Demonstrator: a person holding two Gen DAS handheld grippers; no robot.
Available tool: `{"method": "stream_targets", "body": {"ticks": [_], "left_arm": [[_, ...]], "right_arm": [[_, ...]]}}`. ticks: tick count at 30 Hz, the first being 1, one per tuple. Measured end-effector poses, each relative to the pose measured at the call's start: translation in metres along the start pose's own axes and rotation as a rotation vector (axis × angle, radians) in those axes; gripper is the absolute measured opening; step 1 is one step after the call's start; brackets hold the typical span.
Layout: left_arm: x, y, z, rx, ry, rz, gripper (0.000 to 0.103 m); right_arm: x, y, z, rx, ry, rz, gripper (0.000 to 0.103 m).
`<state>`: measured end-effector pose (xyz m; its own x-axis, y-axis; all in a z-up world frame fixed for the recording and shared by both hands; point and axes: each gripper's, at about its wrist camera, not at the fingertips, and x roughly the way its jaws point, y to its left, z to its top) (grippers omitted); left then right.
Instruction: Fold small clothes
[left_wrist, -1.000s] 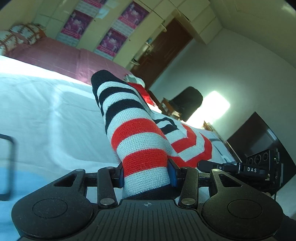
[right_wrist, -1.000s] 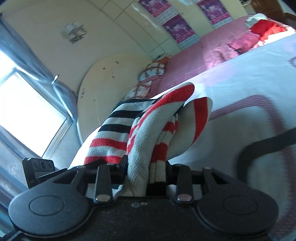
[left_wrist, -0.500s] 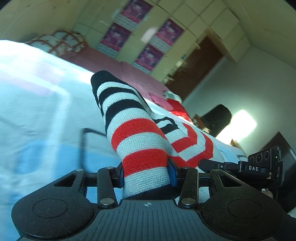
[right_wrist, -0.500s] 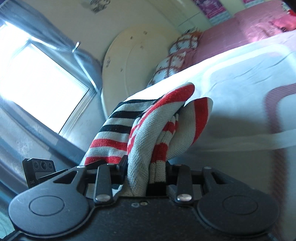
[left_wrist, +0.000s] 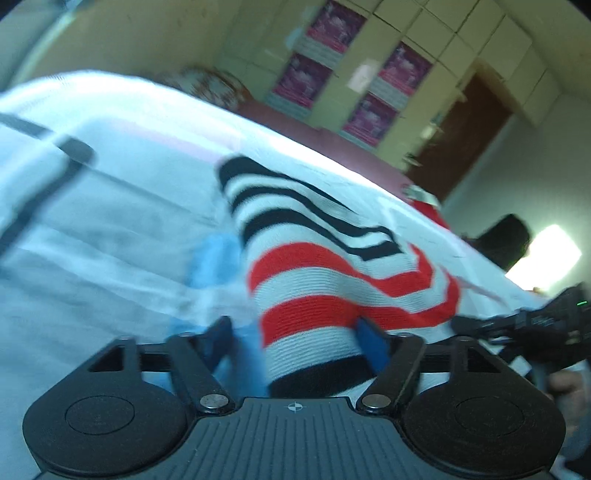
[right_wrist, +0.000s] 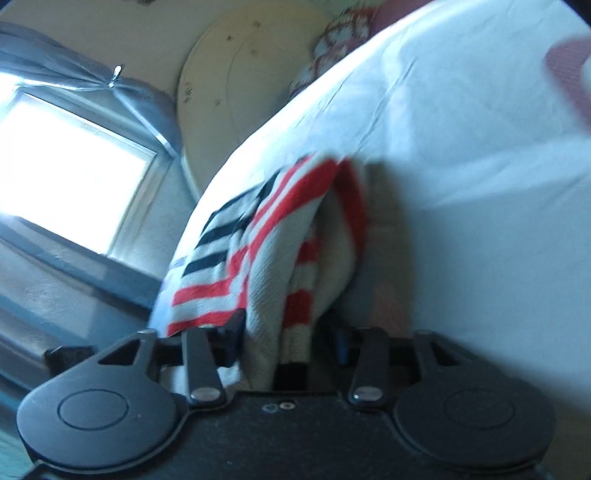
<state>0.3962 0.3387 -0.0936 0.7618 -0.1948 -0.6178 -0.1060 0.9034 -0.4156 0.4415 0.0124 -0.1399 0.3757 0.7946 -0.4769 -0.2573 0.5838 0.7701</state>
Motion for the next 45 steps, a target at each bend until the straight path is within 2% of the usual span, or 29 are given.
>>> {"method": "stream_targets", "body": {"ticks": [1, 2, 4, 7, 9, 11, 14, 15, 16, 18, 19, 21, 22, 25, 28, 30, 31, 32, 34, 36, 39, 42, 45], "left_arm": [[-0.007, 0.0, -0.001, -0.012, -0.015, 0.012, 0.076], [-0.015, 0.003, 0.001, -0.014, -0.031, 0.033, 0.075], [-0.026, -0.011, 0.005, 0.056, -0.069, 0.074, 0.075], [-0.044, -0.037, 0.007, 0.199, -0.122, 0.068, 0.075], [-0.041, -0.061, 0.005, 0.295, -0.127, 0.074, 0.075], [-0.039, -0.078, -0.003, 0.363, -0.111, 0.083, 0.075], [-0.044, -0.086, -0.021, 0.387, -0.086, 0.094, 0.075], [-0.045, -0.085, -0.029, 0.379, -0.072, 0.092, 0.075], [-0.045, -0.084, -0.033, 0.369, -0.062, 0.096, 0.075], [-0.044, -0.082, -0.044, 0.386, -0.061, 0.108, 0.075], [-0.046, -0.082, -0.048, 0.405, -0.067, 0.115, 0.075], [-0.046, -0.086, -0.055, 0.443, -0.072, 0.137, 0.075], [-0.045, -0.086, -0.057, 0.451, -0.078, 0.142, 0.075], [-0.046, -0.082, -0.063, 0.428, -0.111, 0.135, 0.075], [-0.05, -0.087, -0.062, 0.432, -0.127, 0.156, 0.076], [-0.058, -0.093, -0.061, 0.429, -0.136, 0.194, 0.076], [-0.064, -0.094, -0.059, 0.414, -0.14, 0.21, 0.082], [-0.073, -0.094, -0.058, 0.396, -0.154, 0.216, 0.101], [-0.094, -0.092, -0.058, 0.349, -0.219, 0.231, 0.103], [-0.111, -0.09, -0.055, 0.292, -0.231, 0.245, 0.103], [-0.131, -0.092, -0.054, 0.248, -0.243, 0.281, 0.103], [-0.143, -0.097, -0.058, 0.233, -0.242, 0.311, 0.103], [-0.154, -0.102, -0.064, 0.212, -0.242, 0.292, 0.103]], "right_arm": [[-0.013, 0.003, 0.001, -0.024, -0.023, -0.032, 0.047], [-0.025, 0.008, 0.002, -0.052, -0.049, -0.056, 0.038], [-0.044, 0.03, 0.004, -0.133, -0.103, -0.08, 0.03], [-0.053, 0.069, 0.003, -0.283, -0.126, -0.085, 0.03], [-0.044, 0.095, -0.002, -0.399, -0.093, -0.094, 0.029], [-0.037, 0.112, -0.016, -0.496, -0.04, -0.093, 0.019], [-0.025, 0.123, -0.042, -0.594, 0.014, -0.125, 0.019], [-0.024, 0.122, -0.05, -0.632, 0.027, -0.161, 0.019], [-0.022, 0.117, -0.056, -0.664, 0.043, -0.204, 0.014], [-0.02, 0.099, -0.068, -0.738, 0.059, -0.328, 0.011], [-0.021, 0.092, -0.072, -0.744, 0.038, -0.325, 0.01], [-0.027, 0.084, -0.069, -0.655, 0.011, -0.301, 0.01], [-0.027, 0.085, -0.07, -0.656, 0.006, -0.313, 0.01], [-0.021, 0.089, -0.073, -0.668, -0.013, -0.351, 0.01], [-0.023, 0.092, -0.071, -0.608, -0.023, -0.364, 0.01], [-0.029, 0.098, -0.068, -0.56, -0.034, -0.356, 0.02], [-0.037, 0.101, -0.067, -0.522, -0.053, -0.337, 0.033], [-0.046, 0.103, -0.067, -0.493, -0.081, -0.324, 0.058], [-0.066, 0.109, -0.069, -0.449, -0.154, -0.335, 0.091], [-0.082, 0.113, -0.071, -0.421, -0.186, -0.327, 0.092], [-0.1, 0.12, -0.076, -0.398, -0.208, -0.344, 0.103], [-0.112, 0.127, -0.084, -0.402, -0.236, -0.382, 0.103], [-0.12, 0.135, -0.094, -0.42, -0.241, -0.385, 0.103]]}}
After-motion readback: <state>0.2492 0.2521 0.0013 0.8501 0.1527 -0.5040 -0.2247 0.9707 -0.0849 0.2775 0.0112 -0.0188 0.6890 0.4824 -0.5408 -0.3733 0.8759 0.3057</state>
